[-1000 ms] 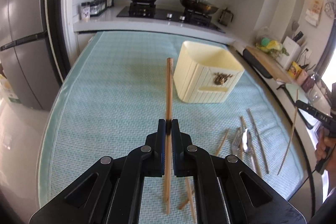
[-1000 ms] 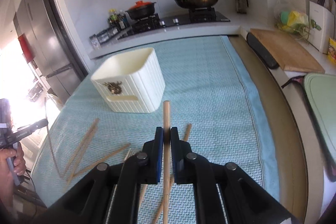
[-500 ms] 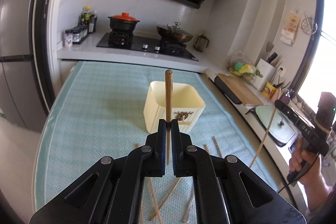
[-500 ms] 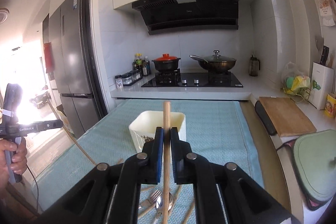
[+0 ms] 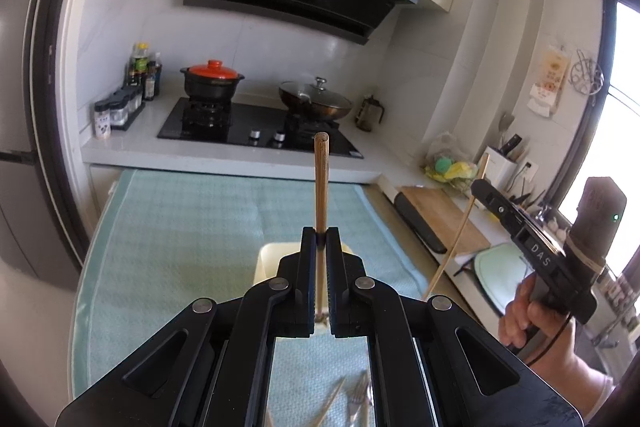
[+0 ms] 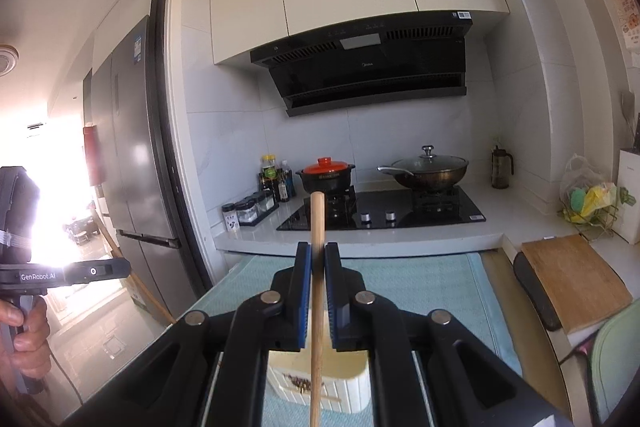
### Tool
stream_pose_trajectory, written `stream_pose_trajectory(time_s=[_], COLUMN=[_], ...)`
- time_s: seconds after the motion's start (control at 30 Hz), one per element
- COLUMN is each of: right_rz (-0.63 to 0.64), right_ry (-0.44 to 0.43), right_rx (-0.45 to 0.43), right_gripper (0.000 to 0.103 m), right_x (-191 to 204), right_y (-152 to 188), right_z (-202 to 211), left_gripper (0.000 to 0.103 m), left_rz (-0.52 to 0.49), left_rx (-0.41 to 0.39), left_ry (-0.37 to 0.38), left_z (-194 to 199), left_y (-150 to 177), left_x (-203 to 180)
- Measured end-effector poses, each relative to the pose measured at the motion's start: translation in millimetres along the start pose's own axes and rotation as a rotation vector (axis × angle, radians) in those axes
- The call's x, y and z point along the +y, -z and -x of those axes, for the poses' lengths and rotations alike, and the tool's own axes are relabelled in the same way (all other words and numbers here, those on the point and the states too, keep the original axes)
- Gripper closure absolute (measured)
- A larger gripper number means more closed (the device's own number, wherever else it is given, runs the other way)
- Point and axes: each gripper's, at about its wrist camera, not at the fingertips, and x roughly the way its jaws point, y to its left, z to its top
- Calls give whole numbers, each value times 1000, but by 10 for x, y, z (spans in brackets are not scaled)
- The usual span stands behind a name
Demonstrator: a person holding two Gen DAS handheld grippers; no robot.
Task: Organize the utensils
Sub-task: 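Lift the chopstick in the left tool toward the cream box while the right tool carries its chopstick alongside, then open the left tool over the cream box while the right tool releases its chopstick into it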
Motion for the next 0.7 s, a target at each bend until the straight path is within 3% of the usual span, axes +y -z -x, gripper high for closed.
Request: stream_pose_trajectory(time_s=[0.13, 0.27, 0.5, 0.7], right_rz=[1, 9, -63, -133], right_ry=[14, 43, 27, 29], right_rx=[-35, -32, 147, 356], right_gripper=[96, 96, 96, 96], right_x=[10, -30, -317, -555], right_y=[-220, -185, 387, 850], right_z=[-409, -866, -1639, -2117], left_gripper=[100, 100, 101, 100], left_rz=[-20, 8, 42, 38], left_rx=[14, 90, 248, 344], left_ry=[-34, -44, -82, -122], left_z=[-374, -900, -1743, -2148], left_y=[-221, -218, 94, 384], left_x=[-9, 89, 268, 325])
